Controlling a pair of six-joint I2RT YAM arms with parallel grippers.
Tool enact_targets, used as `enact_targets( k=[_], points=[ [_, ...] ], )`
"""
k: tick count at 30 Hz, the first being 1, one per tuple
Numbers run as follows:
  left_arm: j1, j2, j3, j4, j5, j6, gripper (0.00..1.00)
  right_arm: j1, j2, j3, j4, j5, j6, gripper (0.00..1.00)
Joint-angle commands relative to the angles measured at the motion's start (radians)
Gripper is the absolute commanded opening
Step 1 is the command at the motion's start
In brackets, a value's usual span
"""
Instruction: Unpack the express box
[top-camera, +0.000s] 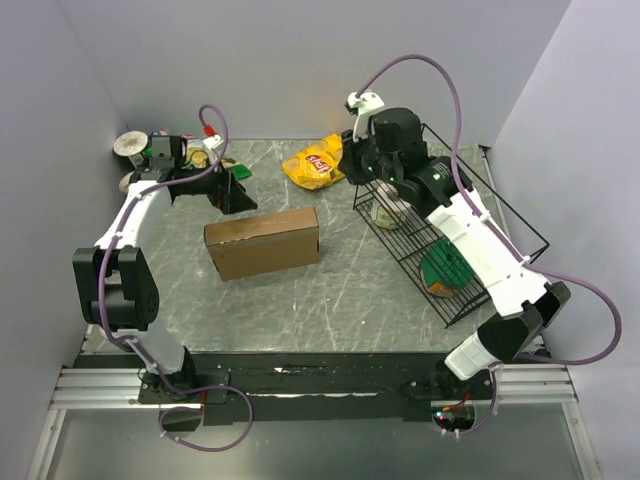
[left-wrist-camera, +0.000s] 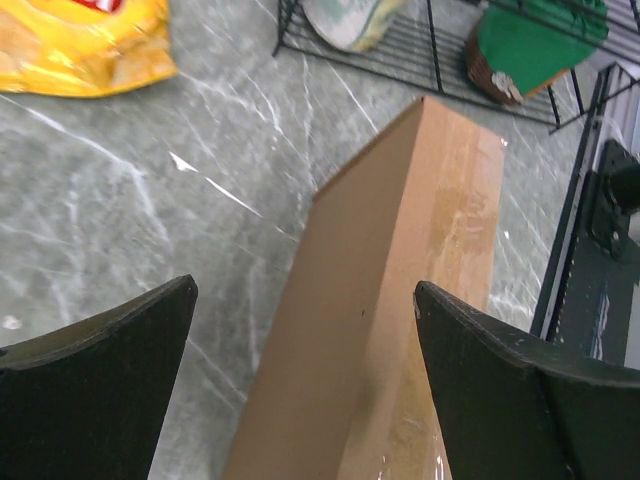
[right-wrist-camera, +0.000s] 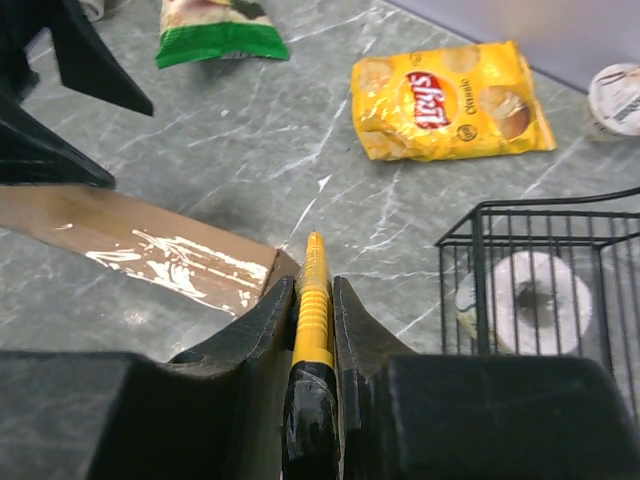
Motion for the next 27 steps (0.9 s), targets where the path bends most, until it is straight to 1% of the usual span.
enact_targets(
  k=[1,6,8,11,16,19,27],
  points=[
    [-0.051,0.016,0.010,-0.077,0.013,0.106,0.96,0.021,0.005,-0.001,0.023,-0.037,0.050,0.00],
    [-0.069,0.029,-0.013,-0.075,-0.022,0.114,0.96,0.073,0.022,0.003,0.025,-0.014,0.055,0.00],
    [-0.071,0.034,-0.020,-0.068,-0.035,0.107,0.96,0.096,0.028,0.006,0.023,0.064,0.055,0.00],
    [-0.074,0.042,-0.042,-0.025,-0.088,0.055,0.96,0.133,0.040,0.005,0.022,0.155,0.067,0.00],
    [-0.075,0.025,-0.106,0.050,-0.137,-0.025,0.96,0.163,0.067,-0.012,0.014,0.265,0.101,0.00],
    [-0.075,0.020,-0.132,0.084,-0.145,-0.054,0.96,0.164,0.080,-0.015,0.008,0.290,0.115,0.00],
    [-0.075,0.013,-0.167,0.129,-0.162,-0.094,0.96,0.172,0.119,-0.014,0.003,0.289,0.119,0.00]
  ],
)
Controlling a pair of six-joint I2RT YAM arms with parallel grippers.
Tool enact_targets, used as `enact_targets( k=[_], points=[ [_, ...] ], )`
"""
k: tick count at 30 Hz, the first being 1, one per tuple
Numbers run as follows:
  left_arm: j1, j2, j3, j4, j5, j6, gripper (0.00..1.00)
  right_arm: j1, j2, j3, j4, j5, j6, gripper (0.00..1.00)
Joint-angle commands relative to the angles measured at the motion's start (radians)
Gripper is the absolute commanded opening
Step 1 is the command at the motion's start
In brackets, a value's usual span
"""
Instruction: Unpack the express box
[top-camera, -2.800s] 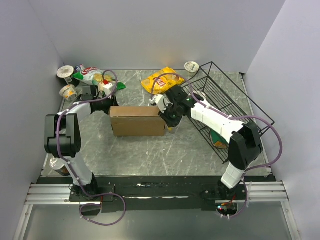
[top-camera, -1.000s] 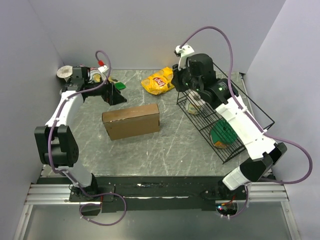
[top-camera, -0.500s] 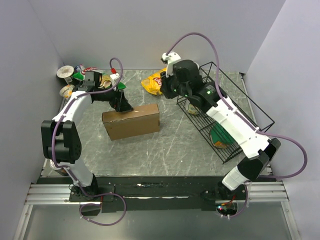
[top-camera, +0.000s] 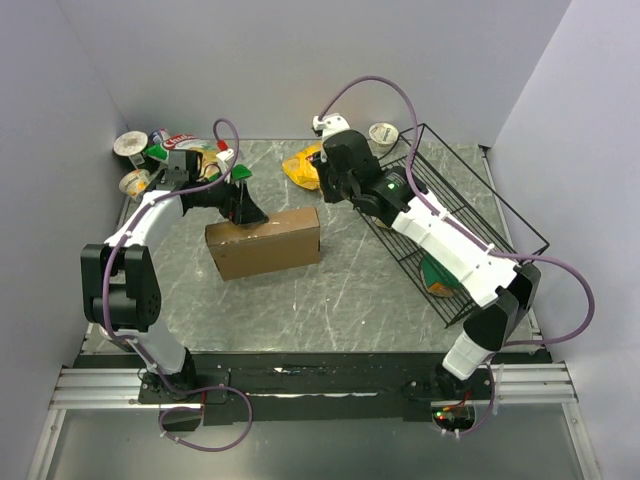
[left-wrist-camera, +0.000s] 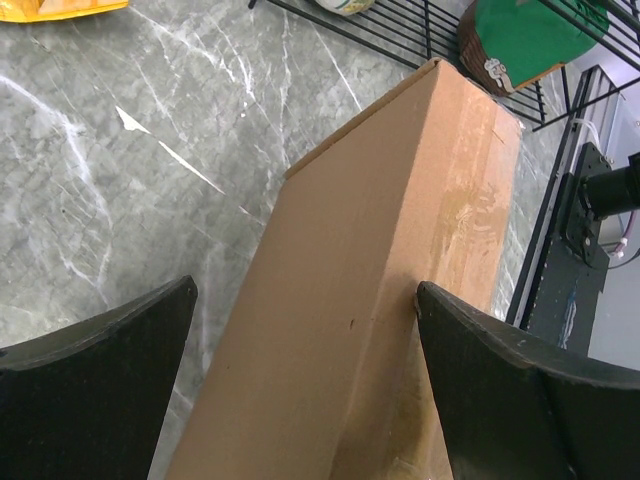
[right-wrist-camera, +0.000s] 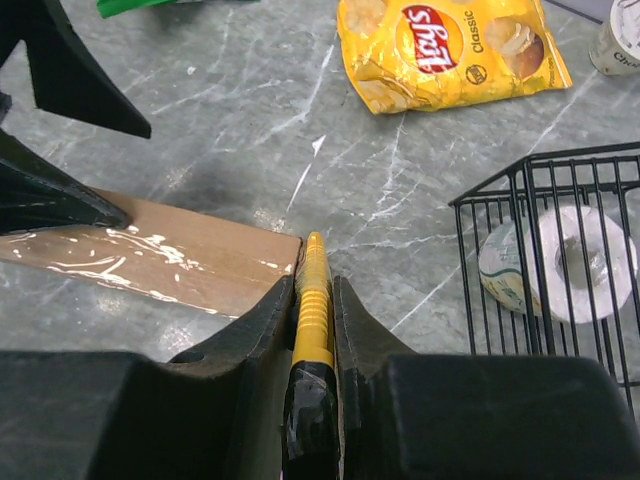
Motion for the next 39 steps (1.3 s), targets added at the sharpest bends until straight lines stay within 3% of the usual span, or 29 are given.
enact_targets(
  k=[1,39],
  points=[
    [-0.007,0.005,-0.036,0.030,-0.113,0.017,0.96,0.008,0.019,0.012,0.013,0.030,0.022,0.00],
    [-0.013,0.013,-0.034,0.053,-0.164,-0.023,0.96,0.000,0.103,0.052,-0.006,-0.005,0.071,0.00]
  ],
)
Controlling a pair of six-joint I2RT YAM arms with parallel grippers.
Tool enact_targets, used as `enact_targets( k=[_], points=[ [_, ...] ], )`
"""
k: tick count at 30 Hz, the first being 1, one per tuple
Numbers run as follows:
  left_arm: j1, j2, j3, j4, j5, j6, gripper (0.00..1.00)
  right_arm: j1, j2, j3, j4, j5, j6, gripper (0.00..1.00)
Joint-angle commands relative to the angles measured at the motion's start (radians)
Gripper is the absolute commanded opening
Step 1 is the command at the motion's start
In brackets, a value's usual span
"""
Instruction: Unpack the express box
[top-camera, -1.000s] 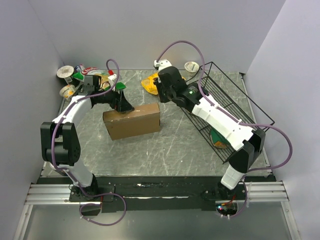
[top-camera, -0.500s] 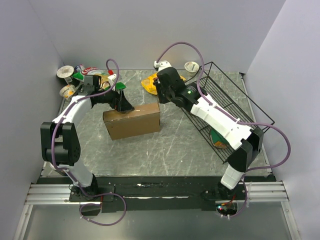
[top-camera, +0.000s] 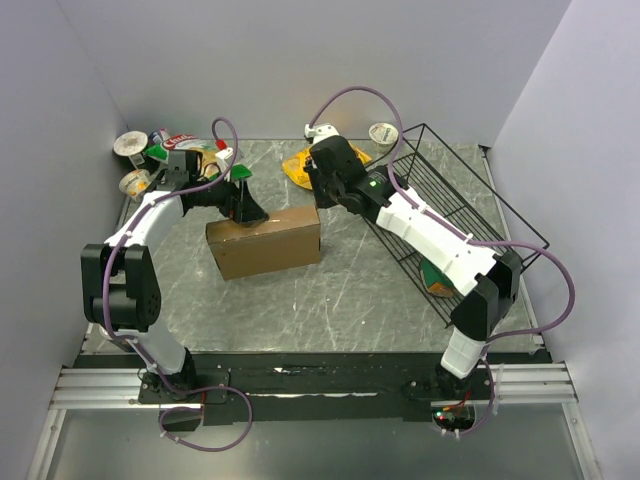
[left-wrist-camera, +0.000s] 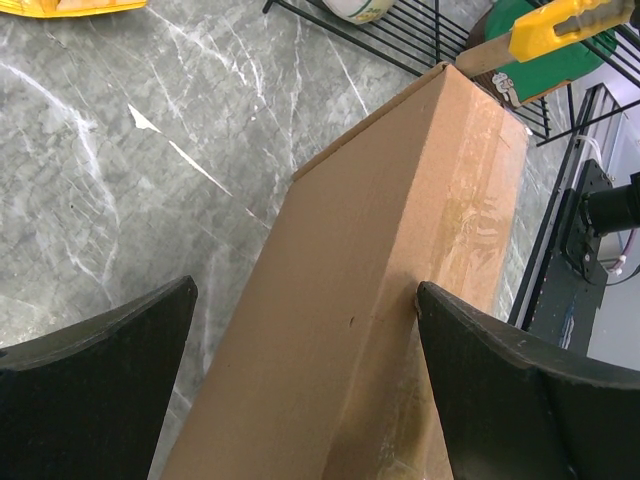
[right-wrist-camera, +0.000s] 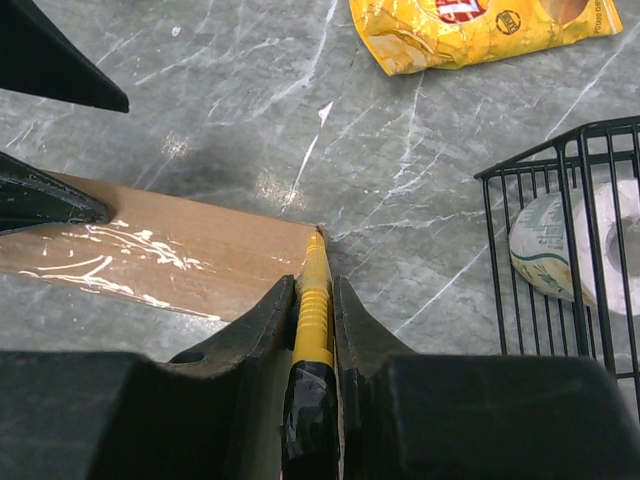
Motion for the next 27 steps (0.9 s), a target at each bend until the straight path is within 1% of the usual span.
enact_targets(
  k=[1,9,12,17,24,27],
  points=[
    [-0.014,0.013,-0.027,0.016,-0.142,0.031,0.97,-0.001,0.014,0.051,0.008,-0.005,0.007,0.00],
    [-0.043,0.005,-0.039,0.050,-0.245,-0.013,0.96,0.018,-0.026,0.028,-0.055,-0.051,0.019,0.00],
    [-0.063,0.002,-0.046,0.062,-0.282,-0.030,0.97,0.029,-0.052,-0.006,-0.078,-0.049,0.035,0.00],
    [-0.066,0.004,-0.064,0.082,-0.346,-0.056,0.98,0.049,-0.100,-0.060,-0.110,-0.025,0.067,0.00],
    [-0.066,-0.019,-0.090,0.098,-0.307,-0.073,0.99,0.075,-0.124,-0.104,-0.078,-0.010,0.051,0.00],
    [-0.063,-0.039,-0.079,0.058,-0.282,-0.063,0.98,0.075,-0.109,-0.100,-0.044,0.012,0.032,0.00]
  ],
)
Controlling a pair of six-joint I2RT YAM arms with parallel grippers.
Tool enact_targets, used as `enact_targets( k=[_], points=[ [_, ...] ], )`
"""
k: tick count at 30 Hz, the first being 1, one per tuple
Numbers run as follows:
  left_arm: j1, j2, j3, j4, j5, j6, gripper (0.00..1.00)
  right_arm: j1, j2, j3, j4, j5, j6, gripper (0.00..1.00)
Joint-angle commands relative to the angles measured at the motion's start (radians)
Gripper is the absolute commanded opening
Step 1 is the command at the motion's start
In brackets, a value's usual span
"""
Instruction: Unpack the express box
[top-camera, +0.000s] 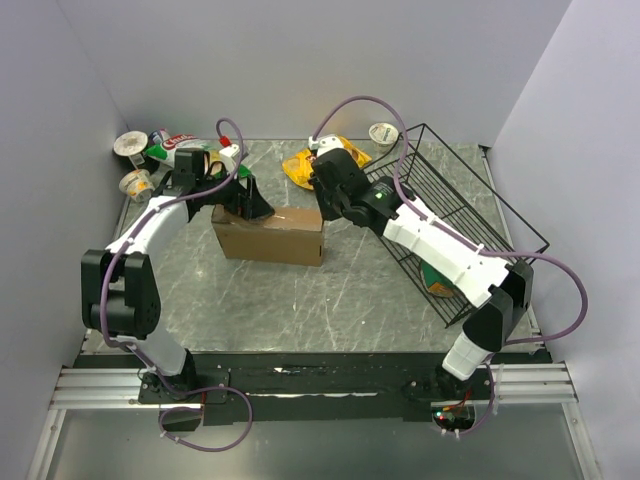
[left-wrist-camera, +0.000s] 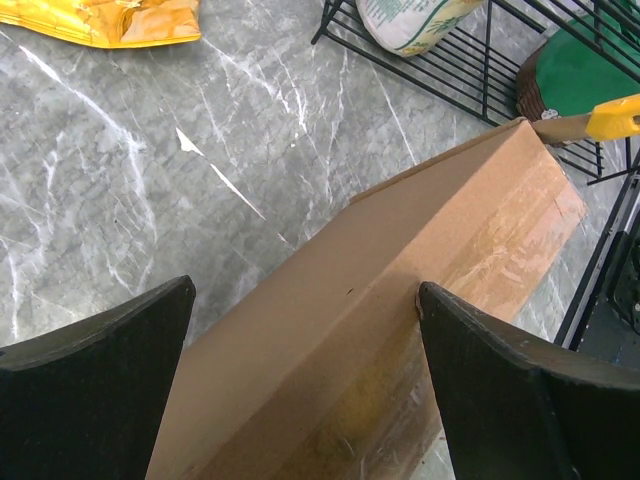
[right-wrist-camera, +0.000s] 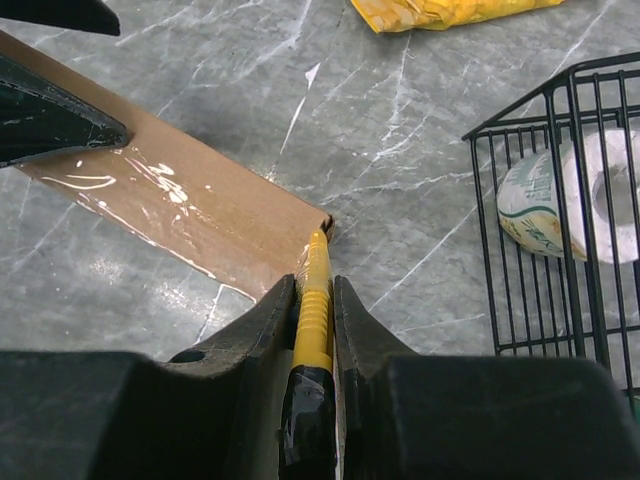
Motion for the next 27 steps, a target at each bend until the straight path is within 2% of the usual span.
enact_targets(
  k=[1,6,13,20,25,27],
  points=[
    [-0.007,-0.014,-0.033,-0.101,-0.118,0.049,0.98,0.028,-0.019,-0.003,0.009,-0.033,0.001,0.00],
    [0.017,-0.092,-0.069,-0.142,-0.086,0.054,0.97,0.010,0.071,0.110,0.040,-0.033,-0.043,0.00],
    [0.037,-0.184,-0.143,-0.184,-0.071,0.063,0.97,-0.013,0.182,0.261,0.046,-0.115,-0.080,0.00],
    [0.045,-0.178,-0.157,-0.165,-0.075,0.049,0.98,-0.012,0.164,0.212,0.035,-0.209,-0.103,0.00],
    [0.049,-0.149,-0.163,-0.149,-0.075,0.032,0.99,-0.009,0.105,0.137,0.032,-0.209,-0.111,0.00],
    [0.054,-0.145,-0.177,-0.139,-0.066,0.019,0.95,-0.004,0.081,0.121,0.034,-0.200,-0.115,0.00]
  ],
)
